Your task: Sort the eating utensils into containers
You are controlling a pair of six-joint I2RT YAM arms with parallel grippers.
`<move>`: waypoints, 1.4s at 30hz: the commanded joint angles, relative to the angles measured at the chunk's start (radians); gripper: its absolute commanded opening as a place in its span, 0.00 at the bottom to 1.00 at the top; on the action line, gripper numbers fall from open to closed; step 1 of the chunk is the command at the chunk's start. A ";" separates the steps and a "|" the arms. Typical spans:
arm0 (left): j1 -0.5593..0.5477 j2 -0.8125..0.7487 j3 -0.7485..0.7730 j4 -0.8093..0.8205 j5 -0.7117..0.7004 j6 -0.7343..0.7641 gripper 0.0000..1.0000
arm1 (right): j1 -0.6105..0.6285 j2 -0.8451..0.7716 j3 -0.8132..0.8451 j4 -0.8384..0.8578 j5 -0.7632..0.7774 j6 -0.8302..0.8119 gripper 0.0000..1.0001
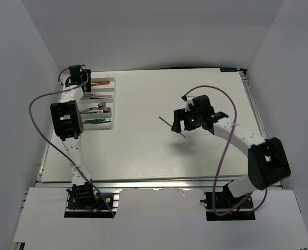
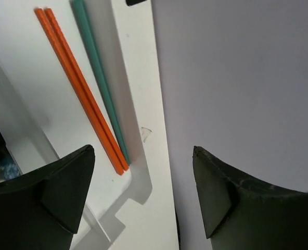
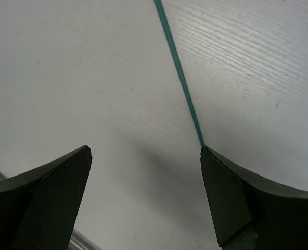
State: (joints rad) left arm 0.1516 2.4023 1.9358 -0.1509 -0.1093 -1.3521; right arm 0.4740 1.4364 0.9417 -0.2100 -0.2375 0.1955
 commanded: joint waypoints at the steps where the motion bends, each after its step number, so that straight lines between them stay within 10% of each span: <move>1: 0.002 -0.191 -0.012 -0.001 0.029 0.057 0.86 | 0.037 0.141 0.115 -0.078 0.100 -0.096 0.89; 16: 0.008 -0.862 -0.608 0.056 0.337 0.537 0.98 | 0.114 0.504 0.371 -0.146 0.334 -0.243 0.82; 27: 0.008 -1.268 -0.874 -0.211 0.387 0.780 0.98 | 0.115 0.805 0.678 -0.354 0.248 -0.284 0.27; 33: -0.009 -1.341 -1.047 -0.086 0.534 0.687 0.98 | 0.137 0.748 0.645 -0.326 0.144 -0.271 0.00; 42: -0.387 -1.306 -1.232 0.252 0.467 0.483 0.98 | 0.109 0.423 0.474 -0.109 -0.056 -0.113 0.00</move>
State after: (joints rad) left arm -0.1642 1.0992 0.7311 -0.0978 0.3592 -0.7792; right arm 0.5934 2.0010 1.4429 -0.4221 -0.1528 0.0059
